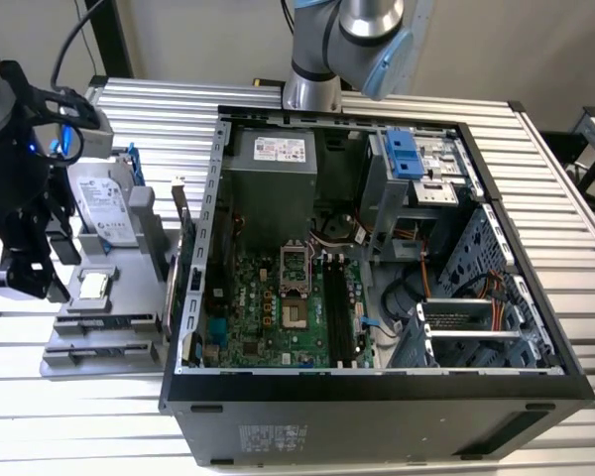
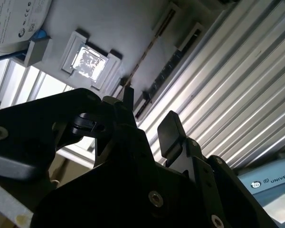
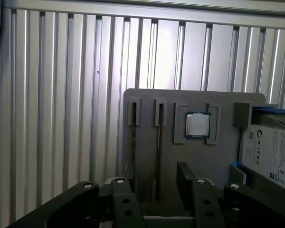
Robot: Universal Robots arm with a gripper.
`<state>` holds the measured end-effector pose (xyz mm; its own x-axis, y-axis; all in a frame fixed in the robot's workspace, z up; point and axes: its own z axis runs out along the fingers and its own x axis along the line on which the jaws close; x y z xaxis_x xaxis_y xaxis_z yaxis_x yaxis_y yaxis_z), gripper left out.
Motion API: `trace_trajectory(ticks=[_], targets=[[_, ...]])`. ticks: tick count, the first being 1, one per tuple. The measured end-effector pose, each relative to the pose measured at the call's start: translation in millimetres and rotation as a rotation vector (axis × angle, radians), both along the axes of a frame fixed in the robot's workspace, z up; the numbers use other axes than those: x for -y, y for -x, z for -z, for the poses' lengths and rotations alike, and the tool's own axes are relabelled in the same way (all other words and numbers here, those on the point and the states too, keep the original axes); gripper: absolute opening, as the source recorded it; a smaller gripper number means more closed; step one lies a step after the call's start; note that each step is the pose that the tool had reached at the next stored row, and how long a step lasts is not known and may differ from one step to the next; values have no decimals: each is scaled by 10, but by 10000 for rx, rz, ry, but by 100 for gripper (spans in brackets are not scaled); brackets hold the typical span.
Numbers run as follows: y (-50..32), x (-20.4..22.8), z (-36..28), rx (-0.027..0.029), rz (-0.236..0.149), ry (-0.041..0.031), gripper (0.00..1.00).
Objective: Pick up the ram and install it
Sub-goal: 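Pick up the ram and move it above insertion slot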
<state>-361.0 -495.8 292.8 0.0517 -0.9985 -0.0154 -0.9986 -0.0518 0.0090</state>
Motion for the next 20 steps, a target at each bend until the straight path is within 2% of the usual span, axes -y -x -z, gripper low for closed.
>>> trace_trajectory(ticks=[20], targets=[[0, 0, 185, -1, 0, 1, 100]])
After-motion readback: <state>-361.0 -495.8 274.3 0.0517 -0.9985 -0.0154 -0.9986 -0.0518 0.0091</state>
